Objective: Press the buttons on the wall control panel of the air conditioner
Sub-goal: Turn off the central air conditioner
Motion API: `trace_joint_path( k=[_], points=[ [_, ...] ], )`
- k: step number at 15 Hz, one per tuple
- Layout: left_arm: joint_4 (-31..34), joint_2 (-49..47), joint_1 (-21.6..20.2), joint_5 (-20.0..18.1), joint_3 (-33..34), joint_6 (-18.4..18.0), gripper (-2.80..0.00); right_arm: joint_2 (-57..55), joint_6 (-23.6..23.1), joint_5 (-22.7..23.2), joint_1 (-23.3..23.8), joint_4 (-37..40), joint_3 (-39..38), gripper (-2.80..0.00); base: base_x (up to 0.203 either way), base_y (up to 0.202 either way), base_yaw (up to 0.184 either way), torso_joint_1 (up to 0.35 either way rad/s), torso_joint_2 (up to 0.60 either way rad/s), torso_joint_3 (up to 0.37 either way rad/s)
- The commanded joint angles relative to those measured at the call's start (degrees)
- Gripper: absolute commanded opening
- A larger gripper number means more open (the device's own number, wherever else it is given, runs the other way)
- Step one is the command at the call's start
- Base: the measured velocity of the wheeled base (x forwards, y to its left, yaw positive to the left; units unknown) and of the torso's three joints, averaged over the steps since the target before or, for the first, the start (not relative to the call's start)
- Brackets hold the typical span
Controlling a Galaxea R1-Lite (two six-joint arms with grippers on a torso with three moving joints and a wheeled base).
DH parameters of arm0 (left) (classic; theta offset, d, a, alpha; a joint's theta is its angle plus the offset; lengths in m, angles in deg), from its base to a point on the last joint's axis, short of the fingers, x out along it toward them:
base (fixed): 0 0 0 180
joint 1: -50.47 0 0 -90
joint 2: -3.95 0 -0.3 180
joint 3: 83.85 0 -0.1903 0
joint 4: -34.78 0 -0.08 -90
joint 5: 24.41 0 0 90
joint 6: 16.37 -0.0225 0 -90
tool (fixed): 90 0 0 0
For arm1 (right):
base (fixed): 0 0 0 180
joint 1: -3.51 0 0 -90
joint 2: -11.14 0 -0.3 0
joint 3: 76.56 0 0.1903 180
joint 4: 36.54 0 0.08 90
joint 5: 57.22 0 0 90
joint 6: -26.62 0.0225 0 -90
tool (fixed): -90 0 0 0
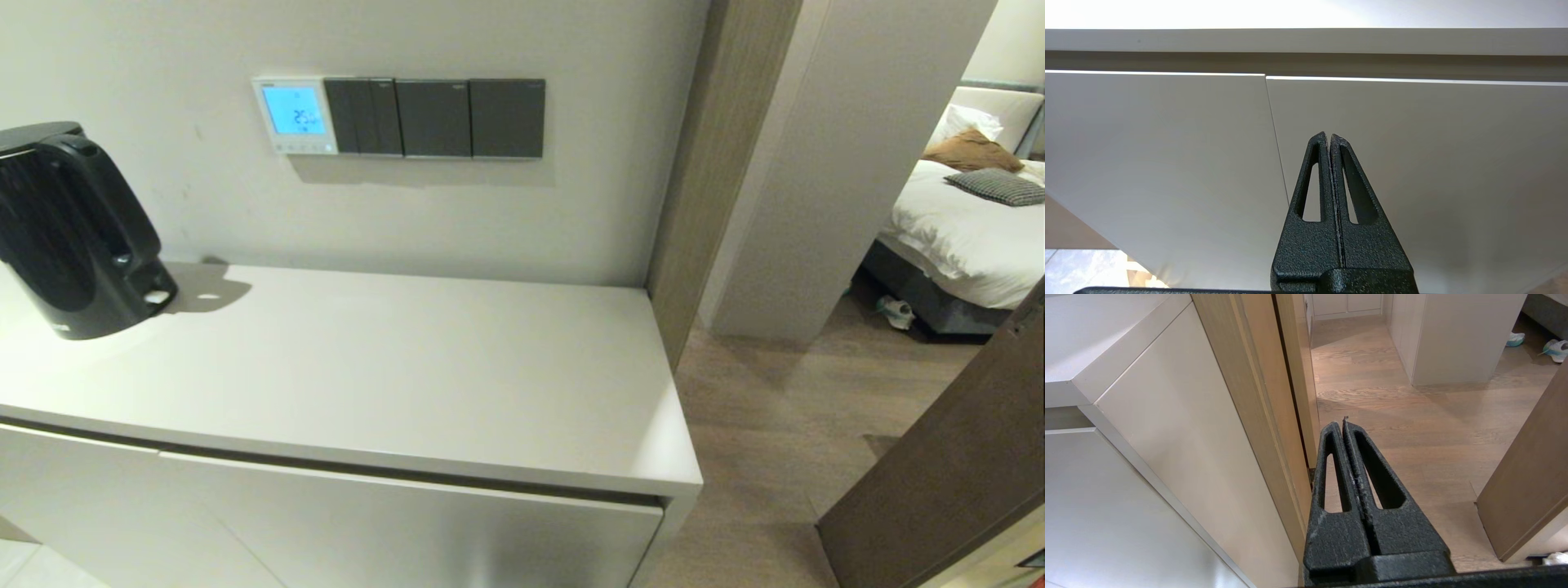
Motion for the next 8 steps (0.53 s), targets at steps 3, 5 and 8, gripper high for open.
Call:
trace_joint_path(
  k=[3,5,8],
  points=[
    [0.00,-0.09,0.00,0.03,0.02,-0.05,-2.80,-0.08,0.00,0.01,-0.02,0.01,-0.09,-2.80,0.000,0.000,0.000,0.000,0.00,0.000],
    [0.03,-0.09,0.00,0.03,0.02,0.04,-2.80,-0.08,0.00,0.01,-0.02,0.01,-0.09,-2.80,0.000,0.000,0.000,0.000,0.00,0.000],
    [0.03,-0.09,0.00,0.03,0.02,-0.31,-2.80,-0.08,0.00,0.01,-0.02,0.01,-0.09,-2.80,0.000,0.000,0.000,0.000,0.00,0.000]
  ],
)
